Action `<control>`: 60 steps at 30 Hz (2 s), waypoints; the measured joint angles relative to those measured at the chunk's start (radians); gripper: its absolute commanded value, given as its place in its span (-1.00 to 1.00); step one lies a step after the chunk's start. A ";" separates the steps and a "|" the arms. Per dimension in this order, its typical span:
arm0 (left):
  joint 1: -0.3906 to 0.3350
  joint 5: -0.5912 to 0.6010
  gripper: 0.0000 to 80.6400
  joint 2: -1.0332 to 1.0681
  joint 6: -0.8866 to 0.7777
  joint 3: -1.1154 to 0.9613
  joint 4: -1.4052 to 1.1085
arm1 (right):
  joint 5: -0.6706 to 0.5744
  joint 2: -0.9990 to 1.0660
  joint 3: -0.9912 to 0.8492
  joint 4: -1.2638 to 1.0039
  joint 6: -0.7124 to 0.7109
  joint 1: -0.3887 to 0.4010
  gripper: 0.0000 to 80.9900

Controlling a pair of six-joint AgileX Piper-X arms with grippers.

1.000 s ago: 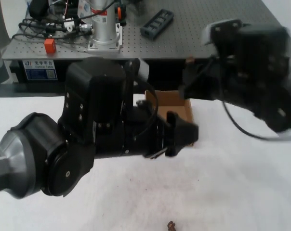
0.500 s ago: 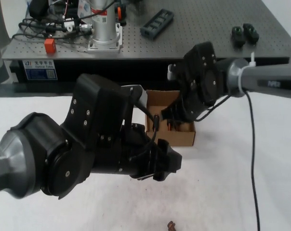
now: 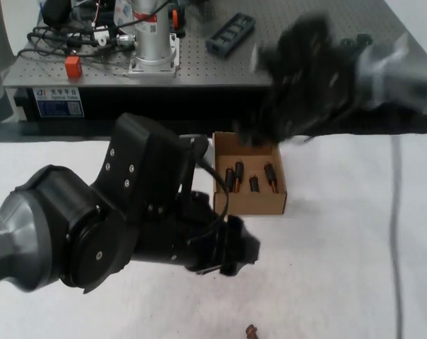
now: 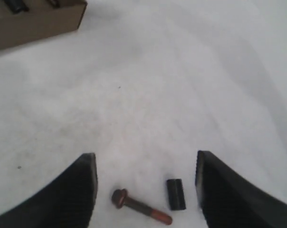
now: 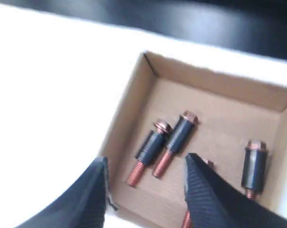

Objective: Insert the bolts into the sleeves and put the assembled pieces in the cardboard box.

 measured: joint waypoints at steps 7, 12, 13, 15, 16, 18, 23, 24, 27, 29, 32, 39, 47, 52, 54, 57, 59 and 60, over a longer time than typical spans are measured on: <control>0.017 -0.242 0.09 -0.089 0.068 0.010 0.201 | 0.005 -0.235 0.159 0.276 -0.043 0.073 -0.11; 0.030 -0.302 0.09 -0.179 0.076 0.070 0.232 | 0.070 -0.220 0.398 0.348 -0.043 0.222 -0.11; 0.033 -0.307 0.09 -0.205 0.078 0.091 0.237 | 0.072 -0.221 0.428 0.339 -0.043 0.245 -0.11; 0.035 -0.309 0.09 -0.231 0.078 0.111 0.239 | 0.076 -0.218 0.467 0.316 -0.033 0.285 -0.11; 0.034 -0.312 0.09 -0.250 0.078 0.126 0.242 | 0.076 -0.218 0.495 0.287 -0.020 0.317 -0.11; 0.034 -0.314 0.09 -0.292 0.078 0.153 0.244 | 0.085 -0.218 0.517 0.260 -0.007 0.340 -0.11; 0.034 -0.314 0.09 -0.333 0.078 0.171 0.249 | 0.124 -0.213 0.537 0.222 0.010 0.375 -0.11; 0.034 -0.314 0.09 -0.337 0.078 0.172 0.249 | 0.130 -0.207 0.537 0.214 0.013 0.378 -0.12; 0.034 -0.314 0.09 -0.346 0.078 0.172 0.249 | 0.138 -0.189 0.537 0.199 0.020 0.383 -0.25; 0.034 -0.314 0.09 -0.350 0.078 0.172 0.249 | 0.145 -0.165 0.537 0.187 0.027 0.383 -0.43; 0.034 -0.307 0.09 -0.350 0.078 0.172 0.249 | 0.152 -0.158 0.537 0.187 0.027 0.383 -0.58; 0.034 -0.269 0.09 -0.350 0.081 0.172 0.249 | 0.157 -0.156 0.537 0.190 0.025 0.383 -0.86; 0.034 -0.176 0.09 -0.350 0.090 0.172 0.249 | 0.146 -0.178 0.537 0.168 -0.008 0.357 -0.96; 0.034 -0.107 0.09 -0.350 0.091 0.172 0.207 | 0.165 -0.313 0.537 0.125 -0.027 0.280 -0.96; 0.034 -0.069 0.09 -0.350 0.092 0.172 0.193 | 0.167 -0.403 0.537 0.134 -0.034 0.204 -0.96; 0.032 -0.030 0.09 -0.318 0.096 0.148 0.173 | 0.175 -0.565 0.563 0.192 -0.043 0.081 -0.96; 0.024 -0.020 0.09 -0.290 0.097 0.128 0.169 | 0.175 -0.643 0.597 0.235 -0.050 0.020 -0.96; 0.013 -0.013 0.09 -0.261 0.099 0.102 0.166 | 0.175 -0.650 0.597 0.235 -0.052 0.014 -0.96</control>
